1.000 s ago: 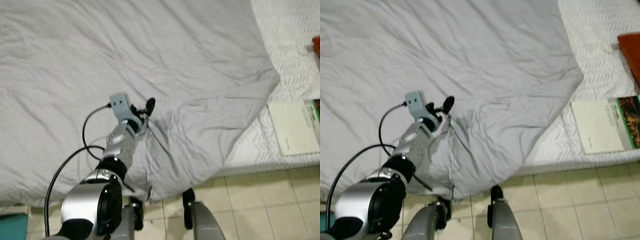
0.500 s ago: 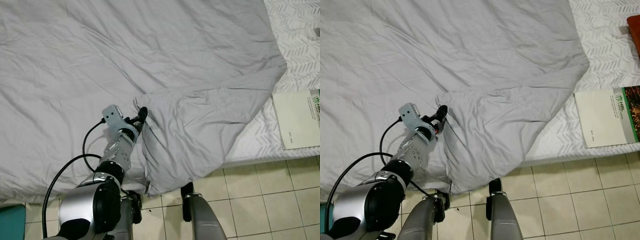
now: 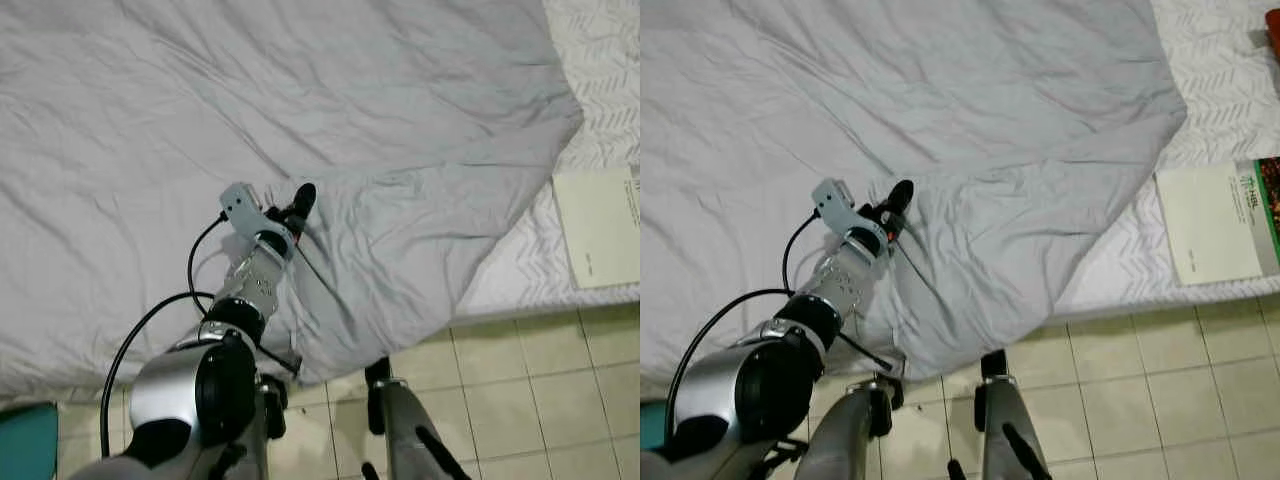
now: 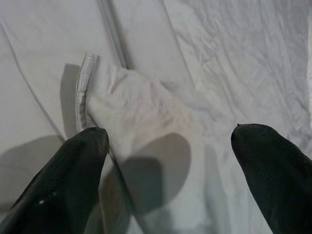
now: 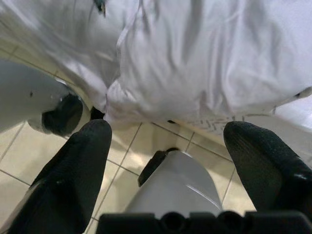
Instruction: Clean up the room
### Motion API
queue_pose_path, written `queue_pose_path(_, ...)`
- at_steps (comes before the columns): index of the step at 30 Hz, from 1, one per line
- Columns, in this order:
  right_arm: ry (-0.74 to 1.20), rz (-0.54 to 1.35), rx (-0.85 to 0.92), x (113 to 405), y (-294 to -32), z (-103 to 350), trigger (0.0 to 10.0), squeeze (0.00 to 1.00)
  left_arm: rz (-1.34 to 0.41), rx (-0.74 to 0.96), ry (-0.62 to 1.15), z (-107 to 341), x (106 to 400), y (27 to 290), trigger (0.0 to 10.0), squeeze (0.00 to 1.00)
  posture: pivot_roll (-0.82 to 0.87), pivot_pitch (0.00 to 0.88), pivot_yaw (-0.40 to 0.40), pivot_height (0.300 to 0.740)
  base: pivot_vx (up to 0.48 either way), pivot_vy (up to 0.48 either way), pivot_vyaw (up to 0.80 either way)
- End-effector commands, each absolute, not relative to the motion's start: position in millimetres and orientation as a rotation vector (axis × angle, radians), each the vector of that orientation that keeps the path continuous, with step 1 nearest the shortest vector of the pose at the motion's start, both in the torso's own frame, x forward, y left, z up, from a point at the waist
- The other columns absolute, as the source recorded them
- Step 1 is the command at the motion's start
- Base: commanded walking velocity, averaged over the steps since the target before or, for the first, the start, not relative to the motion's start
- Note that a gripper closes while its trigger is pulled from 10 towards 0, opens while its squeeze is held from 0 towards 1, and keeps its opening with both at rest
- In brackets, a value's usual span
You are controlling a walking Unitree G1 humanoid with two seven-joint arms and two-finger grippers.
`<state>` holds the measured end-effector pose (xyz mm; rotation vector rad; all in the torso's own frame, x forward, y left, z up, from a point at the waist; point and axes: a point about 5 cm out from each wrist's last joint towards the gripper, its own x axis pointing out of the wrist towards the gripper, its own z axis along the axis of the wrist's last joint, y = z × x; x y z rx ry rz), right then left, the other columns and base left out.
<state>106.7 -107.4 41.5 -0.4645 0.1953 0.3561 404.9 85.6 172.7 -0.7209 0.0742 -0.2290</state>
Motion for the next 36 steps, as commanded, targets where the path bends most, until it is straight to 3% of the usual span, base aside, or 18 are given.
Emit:
queue_pose_path(1,0.272,0.408,-0.471,95,-97,26,10.0,0.00,-0.239,-0.695,0.190,147,395,72,10.0,0.00,-0.44,0.749,0.039,0.740,0.000,0.000,0.00)
queue_pose_path(4,0.233,0.407,-0.472,99,-89,25,10.0,0.00,-0.261,-0.686,0.217,143,392,64,10.0,0.00,-0.44,0.750,0.041,0.740,0.000,0.000,0.00)
queue_pose_path(5,0.219,0.408,-0.469,99,-86,25,10.0,0.00,-0.268,-0.676,0.236,139,389,60,0.0,0.00,-0.44,0.750,0.039,0.740,0.000,0.000,0.00)
queue_pose_path(17,0.214,0.404,-0.446,85,-81,28,10.0,0.00,-0.271,-0.613,0.334,113,376,50,0.0,0.00,-0.46,0.750,0.032,0.740,0.000,0.000,0.00)
queue_pose_path(27,0.191,0.359,-0.418,88,-85,36,10.0,0.00,-0.239,-0.513,0.300,115,380,64,0.0,0.00,-0.43,0.746,0.048,0.740,0.000,0.000,0.00)
queue_pose_path(33,0.181,0.375,-0.415,96,-96,41,10.0,0.00,-0.324,-0.322,0.245,118,380,66,0.0,0.00,-0.34,0.710,0.090,0.740,0.000,0.000,0.00)
queue_pose_path(36,0.199,0.351,-0.423,98,-115,42,10.0,0.00,-0.398,-0.201,0.285,101,369,60,0.0,0.00,-0.29,0.636,0.110,0.740,0.000,0.000,0.00)
